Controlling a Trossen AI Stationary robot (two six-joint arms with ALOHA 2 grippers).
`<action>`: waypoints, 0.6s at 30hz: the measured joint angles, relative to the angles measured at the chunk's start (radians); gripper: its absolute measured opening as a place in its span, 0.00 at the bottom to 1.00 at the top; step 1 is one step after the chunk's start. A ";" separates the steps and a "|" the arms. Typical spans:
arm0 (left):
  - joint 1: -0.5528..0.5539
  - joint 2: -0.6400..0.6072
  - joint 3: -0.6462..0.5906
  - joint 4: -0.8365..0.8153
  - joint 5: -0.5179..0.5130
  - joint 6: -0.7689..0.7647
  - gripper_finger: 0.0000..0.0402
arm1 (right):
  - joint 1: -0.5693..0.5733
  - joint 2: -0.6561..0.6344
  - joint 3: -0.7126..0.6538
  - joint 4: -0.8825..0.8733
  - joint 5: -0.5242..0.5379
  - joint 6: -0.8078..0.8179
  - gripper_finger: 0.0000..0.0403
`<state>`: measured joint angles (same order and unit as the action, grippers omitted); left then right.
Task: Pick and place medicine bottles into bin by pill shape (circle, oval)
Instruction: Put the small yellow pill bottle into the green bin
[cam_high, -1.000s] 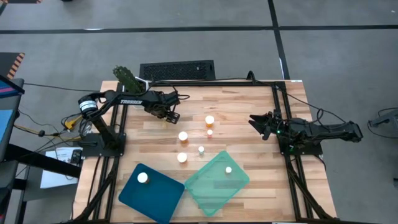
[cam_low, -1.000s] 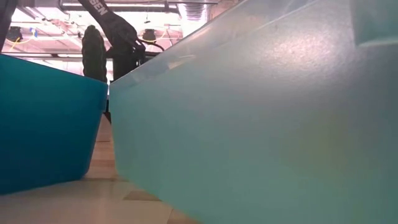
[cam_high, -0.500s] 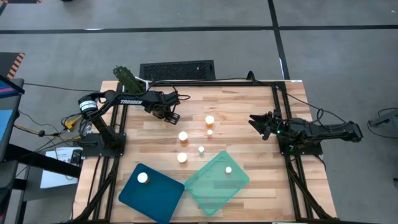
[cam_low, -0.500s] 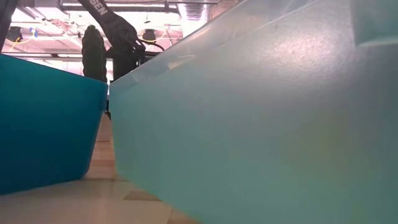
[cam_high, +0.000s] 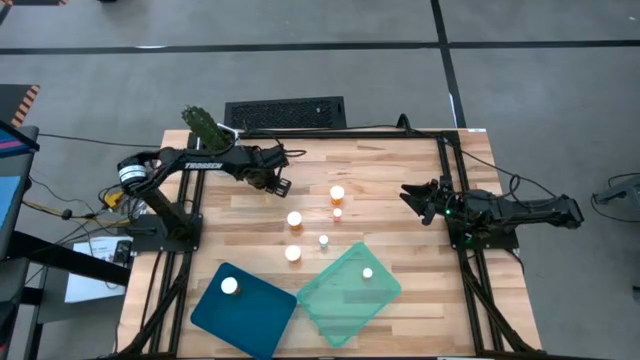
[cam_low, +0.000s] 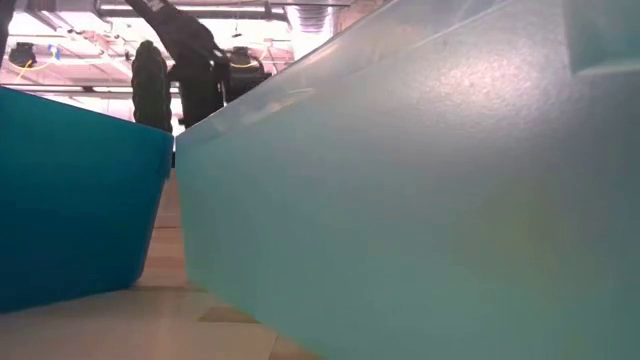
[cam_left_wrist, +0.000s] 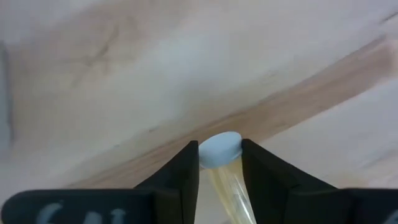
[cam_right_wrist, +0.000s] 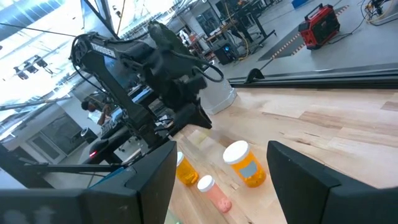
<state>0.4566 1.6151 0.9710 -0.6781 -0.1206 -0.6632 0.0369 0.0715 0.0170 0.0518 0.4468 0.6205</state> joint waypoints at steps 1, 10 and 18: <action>-0.006 -0.017 0.000 -0.001 -0.019 -0.010 0.25 | 0.000 0.000 0.000 0.000 0.000 0.000 0.65; -0.164 -0.194 0.000 0.029 -0.523 -0.101 0.25 | 0.000 0.000 0.000 0.000 0.000 0.000 0.65; -0.392 -0.208 -0.124 0.168 -0.971 -0.308 0.25 | 0.000 0.000 0.000 -0.002 0.000 0.000 0.65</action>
<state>0.0650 1.4074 0.8473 -0.5105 -1.0921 -0.9708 0.0372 0.0719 0.0174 0.0502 0.4465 0.6205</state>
